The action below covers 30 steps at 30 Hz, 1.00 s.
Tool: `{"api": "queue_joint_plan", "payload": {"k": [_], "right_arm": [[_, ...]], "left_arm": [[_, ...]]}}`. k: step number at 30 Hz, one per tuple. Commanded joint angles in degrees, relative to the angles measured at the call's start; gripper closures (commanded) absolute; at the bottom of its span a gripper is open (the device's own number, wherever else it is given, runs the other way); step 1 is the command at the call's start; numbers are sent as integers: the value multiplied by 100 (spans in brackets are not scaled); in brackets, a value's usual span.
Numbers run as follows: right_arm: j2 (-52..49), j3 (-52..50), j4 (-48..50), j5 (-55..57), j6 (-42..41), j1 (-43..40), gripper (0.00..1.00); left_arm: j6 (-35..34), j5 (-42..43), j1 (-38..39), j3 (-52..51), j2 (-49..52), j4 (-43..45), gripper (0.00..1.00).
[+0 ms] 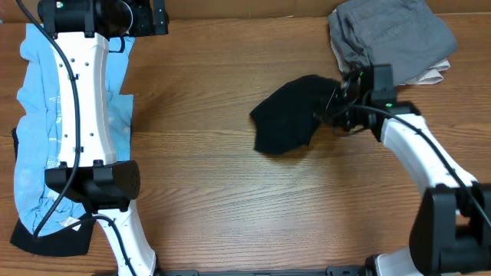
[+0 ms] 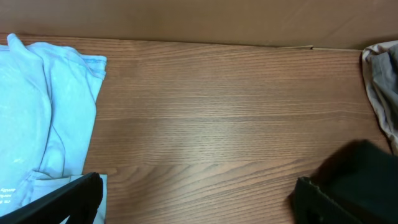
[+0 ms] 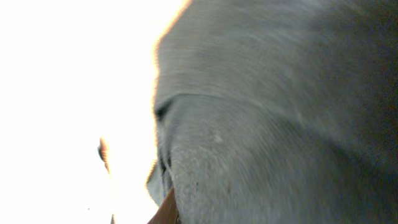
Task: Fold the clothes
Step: 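Lift the folded black shirt and carry it onto the grey garment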
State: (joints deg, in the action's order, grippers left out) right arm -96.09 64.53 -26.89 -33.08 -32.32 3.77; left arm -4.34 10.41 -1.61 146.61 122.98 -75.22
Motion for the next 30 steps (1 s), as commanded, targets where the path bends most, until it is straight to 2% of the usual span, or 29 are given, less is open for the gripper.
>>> {"api": "queue_joint_plan", "payload": {"k": [1,8,12,22,26,30], "right_arm": [[433,621,37,-197,76,-42,96],[444,1471,90,-168,72,-341,96],[444,1856,481,-127,-76,-767,96],[68,1923,2758,-737,-452,-1961,96],[-553,1961,3960,-1143,-1045,-2308,96],[-1338,2371,4258,-1460,-1447,-2573,96]], "left_arm": [[-83,-50,13,0,48,2,0],[-81,-52,13,0,48,2,0],[-81,-52,13,0,48,15,0],[-85,-50,13,0,48,44,0],[-103,-50,13,0,48,46,0],[-103,-52,13,0,48,74,0]]}}
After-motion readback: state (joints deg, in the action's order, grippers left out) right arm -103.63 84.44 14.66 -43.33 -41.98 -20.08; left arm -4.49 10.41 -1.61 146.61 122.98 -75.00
